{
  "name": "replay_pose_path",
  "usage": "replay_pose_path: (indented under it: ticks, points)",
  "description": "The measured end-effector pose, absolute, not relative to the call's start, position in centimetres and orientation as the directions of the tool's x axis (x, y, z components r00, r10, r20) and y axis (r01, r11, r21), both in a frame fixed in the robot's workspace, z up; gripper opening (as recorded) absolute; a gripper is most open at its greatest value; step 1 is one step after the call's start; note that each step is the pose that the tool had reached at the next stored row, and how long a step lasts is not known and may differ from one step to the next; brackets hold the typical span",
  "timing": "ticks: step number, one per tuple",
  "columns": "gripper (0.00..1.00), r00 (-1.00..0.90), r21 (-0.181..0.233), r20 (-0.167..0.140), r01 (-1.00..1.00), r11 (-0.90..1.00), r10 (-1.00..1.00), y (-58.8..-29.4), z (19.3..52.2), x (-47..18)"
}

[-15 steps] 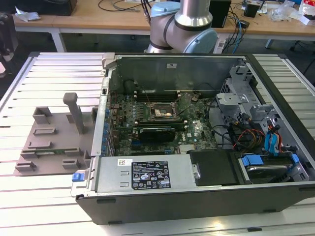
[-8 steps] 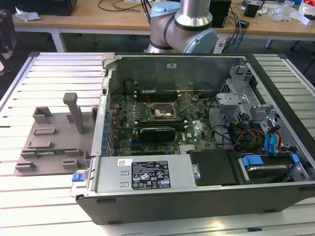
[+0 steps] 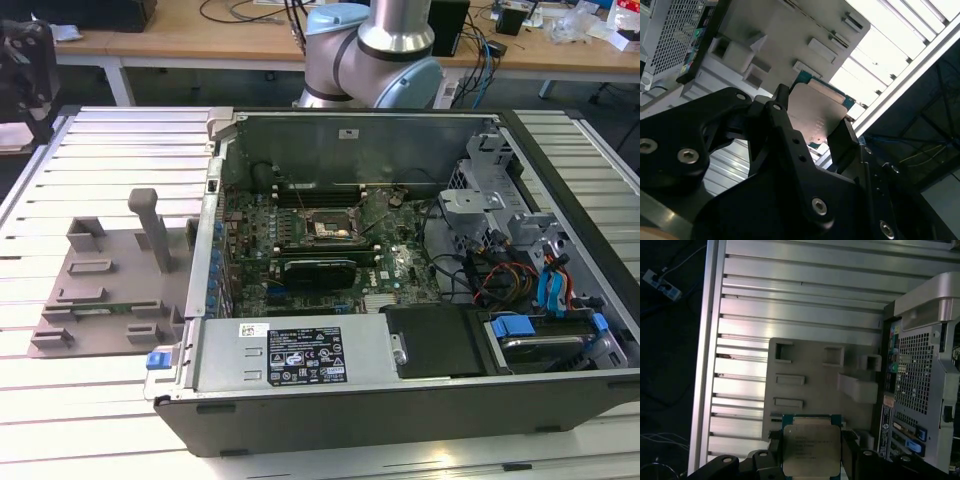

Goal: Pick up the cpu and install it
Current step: 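Pick up the cpu and move it towards the insertion slot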

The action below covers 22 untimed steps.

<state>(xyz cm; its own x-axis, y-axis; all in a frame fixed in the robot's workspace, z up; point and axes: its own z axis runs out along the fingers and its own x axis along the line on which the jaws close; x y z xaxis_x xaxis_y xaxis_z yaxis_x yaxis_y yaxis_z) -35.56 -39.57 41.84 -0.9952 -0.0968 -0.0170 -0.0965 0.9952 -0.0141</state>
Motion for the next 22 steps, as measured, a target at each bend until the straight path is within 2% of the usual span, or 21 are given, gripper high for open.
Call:
replay_pose_path:
  ticks: [22]
  points:
    - [0.55, -0.995, -0.014, -0.017, -0.096, 0.995, -0.097, -39.6, 41.8, -28.9]
